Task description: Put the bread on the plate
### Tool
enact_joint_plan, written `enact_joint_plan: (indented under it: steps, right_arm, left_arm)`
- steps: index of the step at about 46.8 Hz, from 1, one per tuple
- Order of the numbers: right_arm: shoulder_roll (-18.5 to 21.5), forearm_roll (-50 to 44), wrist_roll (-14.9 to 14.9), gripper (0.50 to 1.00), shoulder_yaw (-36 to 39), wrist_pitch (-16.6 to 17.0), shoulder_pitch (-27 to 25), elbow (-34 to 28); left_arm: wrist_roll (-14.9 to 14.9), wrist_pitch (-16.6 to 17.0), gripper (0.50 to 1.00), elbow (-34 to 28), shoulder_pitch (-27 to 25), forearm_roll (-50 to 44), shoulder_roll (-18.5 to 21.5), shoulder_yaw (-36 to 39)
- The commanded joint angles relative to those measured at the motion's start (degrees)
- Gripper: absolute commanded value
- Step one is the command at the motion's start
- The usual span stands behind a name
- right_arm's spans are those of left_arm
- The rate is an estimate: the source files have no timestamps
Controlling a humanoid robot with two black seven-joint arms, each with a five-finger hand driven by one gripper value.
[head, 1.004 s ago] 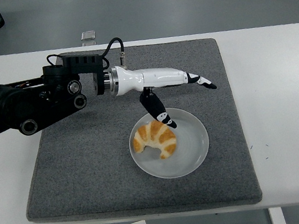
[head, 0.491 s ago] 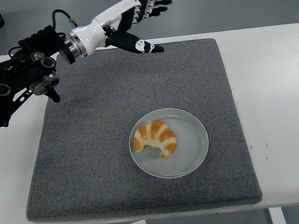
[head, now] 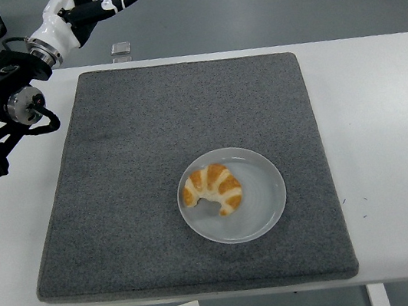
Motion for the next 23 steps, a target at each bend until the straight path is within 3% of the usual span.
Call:
enact_joint_plan:
  steps: [1, 14, 23]
  right_arm:
    - [0.0, 0.0, 0.01, 0.954, 0.0, 0.0, 0.03, 0.07]
    - [0.0, 0.0, 0.01, 0.952, 0.0, 0.0, 0.03, -0.02]
    - [0.0, 0.0, 0.01, 0.952, 0.0, 0.0, 0.03, 0.07]
  left_arm:
    - [-0.01, 0.15, 0.994, 0.01, 0.95, -3.69, -0.1, -1.18]
    - [0.26, 2.7, 0.994, 0.01, 3.85, -5.45, -0.1, -3.12]
    - [0.7, 3.32, 0.994, -0.08, 7.01, -5.8, -0.1, -8.3]
